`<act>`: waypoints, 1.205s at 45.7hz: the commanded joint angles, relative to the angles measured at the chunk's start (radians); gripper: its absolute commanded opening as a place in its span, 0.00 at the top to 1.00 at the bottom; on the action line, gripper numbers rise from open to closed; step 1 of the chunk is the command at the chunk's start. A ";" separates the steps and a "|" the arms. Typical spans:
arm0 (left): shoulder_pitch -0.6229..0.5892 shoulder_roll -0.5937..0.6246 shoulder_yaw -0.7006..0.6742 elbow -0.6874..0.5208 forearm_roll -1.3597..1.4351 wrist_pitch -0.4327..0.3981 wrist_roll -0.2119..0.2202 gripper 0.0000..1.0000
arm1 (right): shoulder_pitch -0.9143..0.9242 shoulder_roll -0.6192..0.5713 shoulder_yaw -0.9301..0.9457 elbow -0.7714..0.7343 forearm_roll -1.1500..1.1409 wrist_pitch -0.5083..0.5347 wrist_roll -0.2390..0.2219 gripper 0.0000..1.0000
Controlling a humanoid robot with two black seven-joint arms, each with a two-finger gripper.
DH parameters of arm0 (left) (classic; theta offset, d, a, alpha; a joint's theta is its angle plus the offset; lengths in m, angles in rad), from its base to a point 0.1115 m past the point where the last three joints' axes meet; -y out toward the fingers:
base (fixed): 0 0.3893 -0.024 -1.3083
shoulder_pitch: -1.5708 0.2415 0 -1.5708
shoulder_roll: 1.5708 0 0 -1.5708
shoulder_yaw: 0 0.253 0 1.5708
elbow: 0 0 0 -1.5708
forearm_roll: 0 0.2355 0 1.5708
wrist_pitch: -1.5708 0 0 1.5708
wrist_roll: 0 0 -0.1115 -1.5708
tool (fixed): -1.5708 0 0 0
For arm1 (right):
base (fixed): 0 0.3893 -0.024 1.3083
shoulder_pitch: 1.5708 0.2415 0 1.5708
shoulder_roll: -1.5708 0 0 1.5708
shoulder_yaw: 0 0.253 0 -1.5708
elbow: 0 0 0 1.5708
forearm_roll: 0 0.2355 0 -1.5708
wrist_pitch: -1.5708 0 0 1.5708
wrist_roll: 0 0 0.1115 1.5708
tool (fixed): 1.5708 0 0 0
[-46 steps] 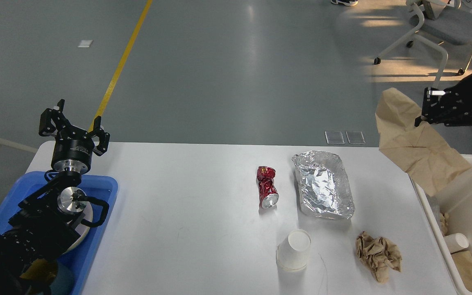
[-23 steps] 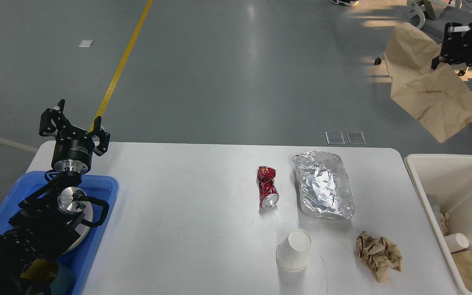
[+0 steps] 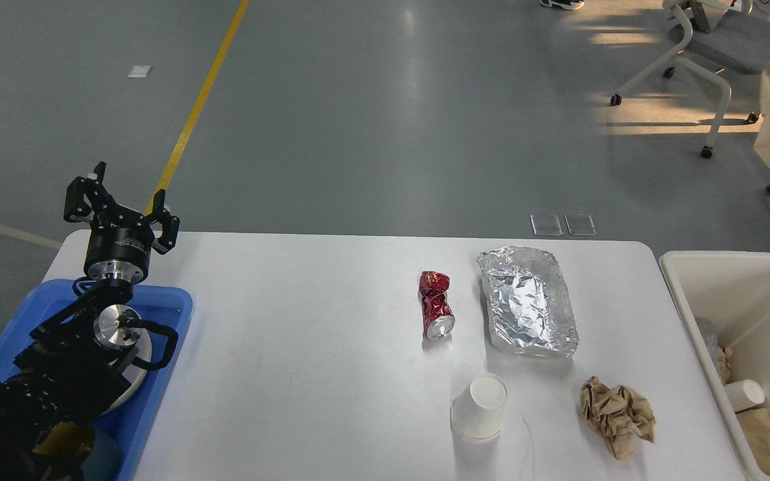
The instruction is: Tidy desktop
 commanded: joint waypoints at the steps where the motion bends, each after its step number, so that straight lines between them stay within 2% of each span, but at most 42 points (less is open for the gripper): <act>1: 0.000 0.000 -0.001 -0.001 0.001 0.000 0.000 0.03 | -0.054 -0.070 0.003 -0.001 0.017 -0.141 0.001 1.00; 12: 0.000 0.000 0.001 0.001 0.000 0.000 0.000 0.04 | -0.226 -0.146 0.055 0.002 0.024 -0.431 0.001 1.00; 29: 0.000 0.000 -0.001 0.001 0.000 0.000 0.000 0.04 | -0.576 -0.186 0.315 0.002 0.040 -0.692 0.001 1.00; 39: 0.000 0.000 -0.001 0.001 0.000 0.000 0.000 0.03 | -0.824 -0.151 0.523 0.002 0.136 -0.766 0.001 1.00; 47: 0.000 0.000 0.001 -0.001 0.000 0.000 0.000 0.04 | -0.947 -0.108 0.596 -0.001 0.155 -0.772 0.001 1.00; 48: 0.000 0.000 -0.001 -0.001 0.000 0.000 0.000 0.04 | -0.960 -0.104 0.601 -0.001 0.155 -0.772 0.001 0.98; 51: 0.000 0.000 -0.001 0.001 0.001 0.000 0.000 0.03 | -0.989 -0.091 0.615 -0.004 0.156 -0.777 0.001 0.62; 52: 0.000 0.000 0.001 0.001 0.000 0.000 0.000 0.04 | -0.996 -0.090 0.622 -0.004 0.156 -0.778 0.001 0.54; 55: 0.000 0.000 -0.001 -0.001 0.001 0.001 0.000 0.03 | -1.018 -0.087 0.636 -0.004 0.155 -0.778 0.001 0.44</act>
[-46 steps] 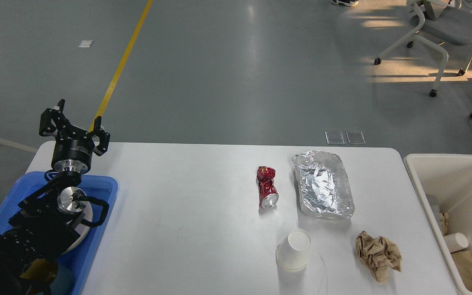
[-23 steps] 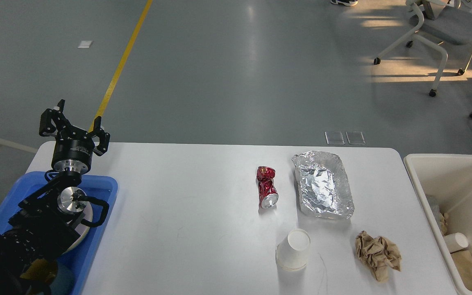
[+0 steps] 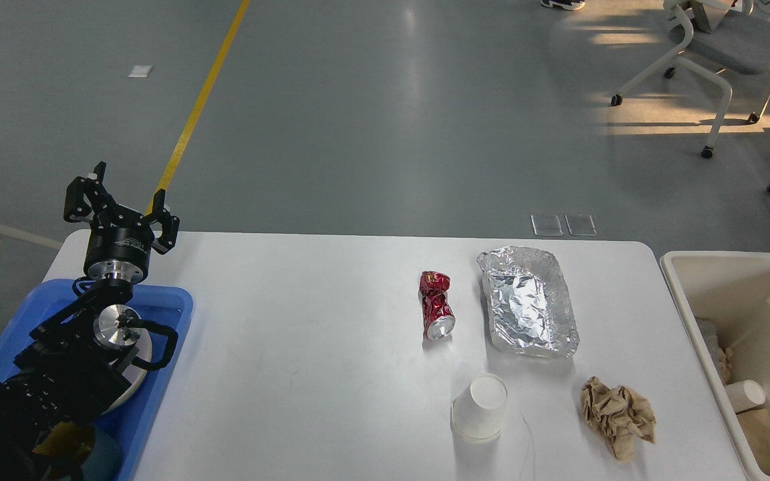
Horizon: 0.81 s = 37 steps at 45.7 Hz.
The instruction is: Tidy desktop
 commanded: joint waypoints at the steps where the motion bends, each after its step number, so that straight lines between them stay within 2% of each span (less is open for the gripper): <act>1: 0.000 0.000 -0.001 0.001 0.000 0.002 0.000 0.04 | -0.047 0.010 0.026 0.000 0.000 -0.003 0.000 0.40; 10: 0.000 0.000 -0.001 -0.001 0.000 0.000 0.000 0.04 | -0.071 0.019 0.027 0.004 0.000 0.002 0.001 0.01; 17: 0.000 0.000 -0.001 0.001 0.000 0.000 0.000 0.04 | -0.069 0.017 0.024 0.026 -0.009 0.031 0.001 0.00; 23: 0.000 0.000 0.001 -0.001 0.000 0.002 0.000 0.04 | -0.035 0.004 0.007 0.053 -0.017 0.118 0.003 0.00; 29: 0.000 0.000 0.001 -0.001 0.000 0.000 0.000 0.03 | 0.040 -0.024 -0.042 0.055 -0.022 0.224 0.003 0.00; 37: 0.000 0.000 0.000 0.001 0.000 0.000 0.000 0.04 | 0.216 -0.065 -0.147 0.056 -0.026 0.305 0.005 0.00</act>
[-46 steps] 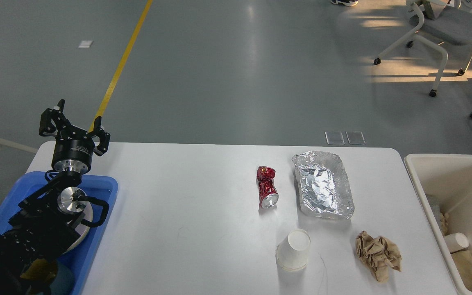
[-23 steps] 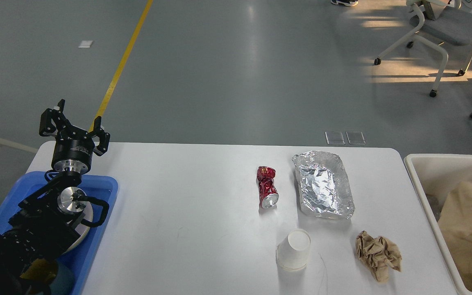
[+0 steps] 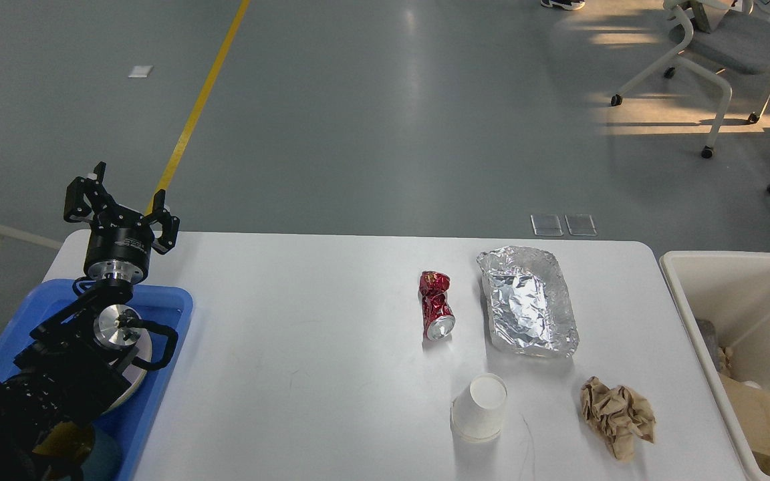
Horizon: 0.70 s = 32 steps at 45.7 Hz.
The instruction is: Tidy desktop
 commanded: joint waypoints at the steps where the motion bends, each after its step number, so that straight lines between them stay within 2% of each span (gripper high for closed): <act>1: 0.000 0.000 -0.001 -0.001 0.000 0.000 0.000 0.04 | 0.138 -0.025 -0.086 0.001 -0.012 0.060 0.001 0.00; 10: 0.000 0.000 -0.001 -0.001 0.000 0.000 0.000 0.04 | 0.434 -0.011 -0.244 0.004 -0.154 0.204 0.001 0.00; 22: 0.000 0.000 0.001 0.001 0.000 0.000 0.000 0.03 | 0.726 0.092 -0.278 0.010 -0.299 0.465 -0.002 0.00; 32: 0.000 0.000 -0.001 0.001 0.000 0.000 0.000 0.04 | 0.835 0.242 -0.284 0.011 -0.398 0.507 -0.001 0.00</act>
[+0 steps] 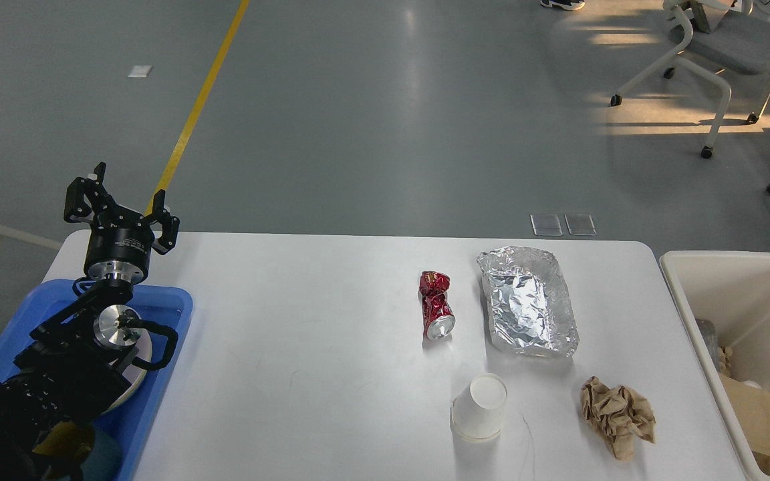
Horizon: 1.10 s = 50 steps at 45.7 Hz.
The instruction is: Tidy desktop
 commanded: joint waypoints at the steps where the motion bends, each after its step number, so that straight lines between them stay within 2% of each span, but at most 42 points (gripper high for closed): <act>1: 0.000 0.000 -0.001 0.001 0.000 0.000 0.000 0.04 | 0.044 0.096 -0.002 0.001 -0.032 0.009 0.001 0.00; 13: 0.000 0.000 -0.001 -0.001 0.000 0.000 0.000 0.03 | 0.150 0.317 -0.006 0.079 -0.021 0.054 -0.001 0.00; 21: 0.000 0.000 0.001 0.001 0.000 0.000 0.000 0.04 | 0.218 0.414 -0.026 0.183 -0.022 0.115 0.002 0.00; 31: 0.000 0.000 -0.001 0.001 0.000 0.000 0.000 0.04 | 0.141 0.517 -0.034 0.228 -0.004 0.097 -0.001 0.00; 35: -0.002 0.000 -0.001 -0.001 0.000 0.000 0.000 0.04 | 0.071 0.525 -0.034 0.219 0.043 0.060 -0.002 0.00; 50: 0.000 0.000 0.001 0.001 0.000 0.000 0.000 0.03 | -0.183 0.483 -0.040 0.212 0.116 -0.216 -0.004 0.00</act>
